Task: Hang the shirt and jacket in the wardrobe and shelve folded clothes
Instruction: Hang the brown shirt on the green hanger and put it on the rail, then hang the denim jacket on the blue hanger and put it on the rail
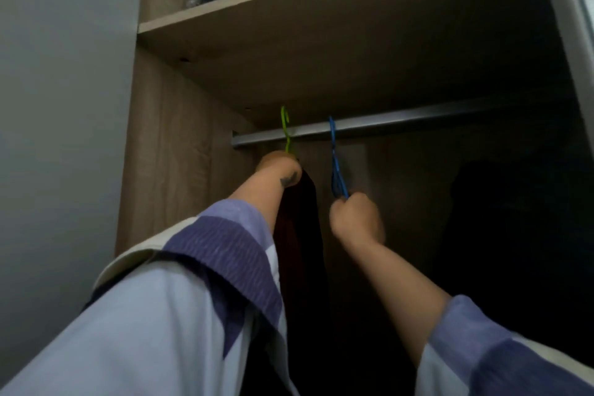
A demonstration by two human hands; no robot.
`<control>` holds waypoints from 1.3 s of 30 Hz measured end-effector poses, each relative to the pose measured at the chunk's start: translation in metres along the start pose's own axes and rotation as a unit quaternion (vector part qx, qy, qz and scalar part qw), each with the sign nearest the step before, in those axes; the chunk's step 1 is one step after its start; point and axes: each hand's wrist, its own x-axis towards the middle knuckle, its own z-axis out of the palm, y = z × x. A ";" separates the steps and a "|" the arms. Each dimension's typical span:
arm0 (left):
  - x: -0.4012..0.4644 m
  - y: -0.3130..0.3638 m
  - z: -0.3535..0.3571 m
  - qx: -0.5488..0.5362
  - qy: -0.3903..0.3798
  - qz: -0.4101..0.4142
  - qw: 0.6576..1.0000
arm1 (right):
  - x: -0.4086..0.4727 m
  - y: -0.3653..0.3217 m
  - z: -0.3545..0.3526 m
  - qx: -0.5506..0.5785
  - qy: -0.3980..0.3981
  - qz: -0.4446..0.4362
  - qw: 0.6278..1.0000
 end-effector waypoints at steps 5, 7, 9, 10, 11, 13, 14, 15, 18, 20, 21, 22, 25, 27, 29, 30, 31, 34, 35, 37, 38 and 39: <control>-0.005 -0.011 0.026 0.037 -0.006 -0.014 0.999 | -0.002 0.006 0.001 -0.024 0.027 -0.026 0.999; -0.010 -0.014 0.027 0.004 0.030 -0.031 0.999 | -0.004 0.003 0.002 -0.032 0.053 -0.023 0.998; -0.019 -0.016 0.026 0.027 0.068 -0.030 0.997 | -0.006 -0.005 -0.003 -0.035 0.079 -0.018 0.996; -0.027 -0.016 0.026 0.051 0.082 -0.022 0.995 | -0.006 -0.009 -0.007 -0.032 0.085 -0.018 0.996; -0.033 -0.018 0.027 0.071 0.097 -0.016 0.993 | -0.006 -0.014 -0.013 -0.027 0.087 -0.020 0.996; -0.048 -0.022 0.028 0.080 0.125 -0.006 0.989 | -0.011 -0.022 -0.024 -0.017 0.085 -0.023 0.996; -0.055 -0.025 0.030 0.077 0.141 -0.004 0.987 | -0.015 -0.025 -0.028 -0.016 0.086 -0.025 0.996; -0.062 -0.028 0.032 0.078 0.157 0.005 0.985 | -0.021 -0.027 -0.031 -0.018 0.088 -0.028 0.996; -0.087 -0.039 0.047 0.143 0.199 0.043 0.968 | -0.047 -0.021 -0.032 -0.028 0.092 -0.033 0.995; -0.107 -0.047 0.062 0.226 0.213 0.071 0.948 | -0.069 -0.009 -0.028 -0.037 0.084 -0.028 0.995; -0.118 -0.050 0.071 0.262 0.207 0.089 0.938 | -0.082 0.000 -0.024 -0.044 0.076 -0.021 0.996; -0.129 -0.053 0.082 0.285 0.195 0.103 0.933 | -0.096 0.011 -0.021 -0.051 0.063 -0.011 0.997; -0.169 -0.062 0.119 0.249 0.136 0.107 0.953 | -0.138 0.044 -0.011 -0.076 0.001 0.025 0.997; -0.197 -0.068 0.144 0.108 0.062 0.066 0.990 | -0.164 0.063 -0.009 -0.076 -0.051 0.052 0.994; -0.223 -0.072 0.164 -0.046 -0.023 0.002 0.999 | -0.188 0.077 -0.012 -0.067 -0.097 0.083 0.990; -0.235 -0.074 0.172 -0.093 -0.049 -0.027 0.994 | -0.199 0.082 -0.015 -0.067 -0.118 0.095 0.986; -0.248 -0.075 0.180 -0.125 -0.063 -0.053 0.989 | -0.209 0.087 -0.018 -0.075 -0.140 0.101 0.982; -0.287 -0.082 0.196 -0.204 -0.066 -0.134 0.968 | -0.237 0.101 -0.031 -0.054 -0.232 0.123 0.963; -0.300 -0.086 0.200 -0.221 -0.069 -0.148 0.962 | -0.244 0.105 -0.038 -0.023 -0.270 0.139 0.952; -0.324 -0.097 0.205 -0.233 -0.071 -0.158 0.957 | -0.254 0.114 -0.056 0.034 -0.339 0.171 0.924; -0.335 -0.102 0.205 -0.230 -0.059 -0.165 0.957 | -0.259 0.118 -0.067 0.052 -0.374 0.176 0.909; -0.346 -0.107 0.204 -0.220 -0.036 -0.173 0.959 | -0.262 0.124 -0.079 0.068 -0.410 0.171 0.894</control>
